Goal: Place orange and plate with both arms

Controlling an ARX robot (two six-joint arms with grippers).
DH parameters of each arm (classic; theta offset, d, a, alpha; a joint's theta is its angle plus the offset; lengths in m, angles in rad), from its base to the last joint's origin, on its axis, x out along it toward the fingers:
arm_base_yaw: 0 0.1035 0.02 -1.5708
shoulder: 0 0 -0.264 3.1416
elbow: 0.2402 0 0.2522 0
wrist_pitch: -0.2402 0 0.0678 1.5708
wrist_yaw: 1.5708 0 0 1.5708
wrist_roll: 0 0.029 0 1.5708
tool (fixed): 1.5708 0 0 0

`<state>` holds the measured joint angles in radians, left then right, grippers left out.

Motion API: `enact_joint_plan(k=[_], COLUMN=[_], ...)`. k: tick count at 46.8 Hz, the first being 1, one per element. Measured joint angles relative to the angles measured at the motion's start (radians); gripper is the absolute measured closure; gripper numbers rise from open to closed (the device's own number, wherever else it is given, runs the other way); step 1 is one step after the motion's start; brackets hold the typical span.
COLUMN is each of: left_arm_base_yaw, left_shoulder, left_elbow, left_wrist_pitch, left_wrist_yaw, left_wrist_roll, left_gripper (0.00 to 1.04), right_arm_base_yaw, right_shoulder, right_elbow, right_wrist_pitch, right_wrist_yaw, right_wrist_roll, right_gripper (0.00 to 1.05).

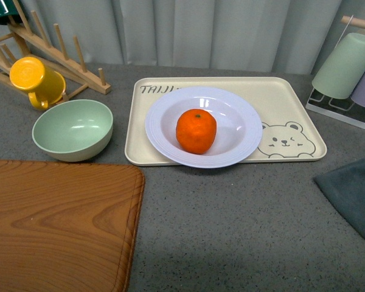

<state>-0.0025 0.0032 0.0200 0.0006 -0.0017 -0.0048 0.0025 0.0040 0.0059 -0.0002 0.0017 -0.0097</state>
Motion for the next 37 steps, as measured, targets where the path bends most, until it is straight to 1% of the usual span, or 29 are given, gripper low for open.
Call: enact_joint_plan(k=[2,6,7,10,13,37], left_arm_base_yaw=[0.000,0.000,0.000,0.000,0.000,0.000], left_shoulder=[0.000,0.000,0.000,0.000,0.000,0.000], left_elbow=[0.000,0.000,0.000,0.000,0.000,0.000], left_wrist_pitch=[0.000,0.000,0.000,0.000,0.000,0.000], left_wrist_yaw=[0.000,0.000,0.000,0.000,0.000,0.000], left_wrist_roll=[0.000,0.000,0.000,0.000,0.000,0.000], left_gripper=[0.06,0.06,0.06,0.06,0.06,0.06], right_arm_base_yaw=[0.000,0.000,0.000,0.000,0.000,0.000], right_shoulder=[0.000,0.000,0.000,0.000,0.000,0.000], right_elbow=[0.000,0.000,0.000,0.000,0.000,0.000], right_wrist_pitch=[0.000,0.000,0.000,0.000,0.000,0.000], right_wrist_yaw=[0.000,0.000,0.000,0.000,0.000,0.000], right_wrist_roll=[0.000,0.000,0.000,0.001,0.001,0.001], right_gripper=[0.33,0.18,0.17,0.07,0.09,0.09])
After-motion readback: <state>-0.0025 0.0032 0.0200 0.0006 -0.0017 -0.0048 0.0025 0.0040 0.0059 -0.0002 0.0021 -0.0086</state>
